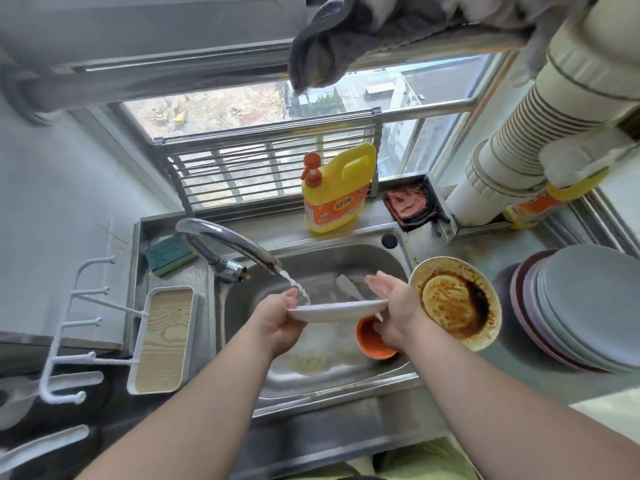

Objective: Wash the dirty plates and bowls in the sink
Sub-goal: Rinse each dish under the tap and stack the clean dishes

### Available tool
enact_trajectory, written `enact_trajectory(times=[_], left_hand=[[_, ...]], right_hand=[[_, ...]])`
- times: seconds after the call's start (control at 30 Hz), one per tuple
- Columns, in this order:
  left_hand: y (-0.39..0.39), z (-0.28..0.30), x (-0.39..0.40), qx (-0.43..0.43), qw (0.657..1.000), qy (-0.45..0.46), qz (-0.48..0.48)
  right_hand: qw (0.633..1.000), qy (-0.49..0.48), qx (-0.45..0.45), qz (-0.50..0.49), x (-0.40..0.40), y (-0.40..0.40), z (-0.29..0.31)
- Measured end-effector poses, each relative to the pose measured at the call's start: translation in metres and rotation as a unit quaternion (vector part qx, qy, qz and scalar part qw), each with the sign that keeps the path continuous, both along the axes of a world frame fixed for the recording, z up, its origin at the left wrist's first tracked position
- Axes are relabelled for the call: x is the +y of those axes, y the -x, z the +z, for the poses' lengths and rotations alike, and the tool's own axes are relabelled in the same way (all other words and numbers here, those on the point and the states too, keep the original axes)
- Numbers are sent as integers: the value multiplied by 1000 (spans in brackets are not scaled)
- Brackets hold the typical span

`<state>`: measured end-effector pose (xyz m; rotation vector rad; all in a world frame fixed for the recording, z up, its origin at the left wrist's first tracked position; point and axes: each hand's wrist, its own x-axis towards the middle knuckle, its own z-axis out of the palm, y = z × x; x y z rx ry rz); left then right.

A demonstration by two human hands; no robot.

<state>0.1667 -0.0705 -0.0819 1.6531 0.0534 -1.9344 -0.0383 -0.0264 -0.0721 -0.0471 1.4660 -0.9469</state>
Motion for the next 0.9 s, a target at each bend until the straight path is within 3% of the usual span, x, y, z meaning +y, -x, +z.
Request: enact_trajectory(times=[0.17, 0.27, 0.37, 0.5, 0.67, 0.8, 0.9], left_hand=[[-26, -9, 5, -56, 974, 137, -169], [-42, -10, 4, -79, 954, 184, -225], [-52, -12, 3, -108, 950, 205, -211], [-59, -9, 9, -116, 960, 188, -174], [-53, -12, 16, -89, 970, 120, -190], [-30, -18, 15, -93, 969, 140, -183], [-12, -18, 10, -101, 972, 143, -158]], right_hand=[[996, -55, -61, 25, 13, -10, -27], [988, -98, 33, 117, 11, -22, -44], [972, -71, 127, 185, 6, -35, -52], [975, 21, 182, 127, -12, -54, -30], [933, 102, 309, 153, -27, -51, -7], [900, 138, 376, 174, -30, -35, 11], [899, 133, 389, 153, -29, -22, 7]])
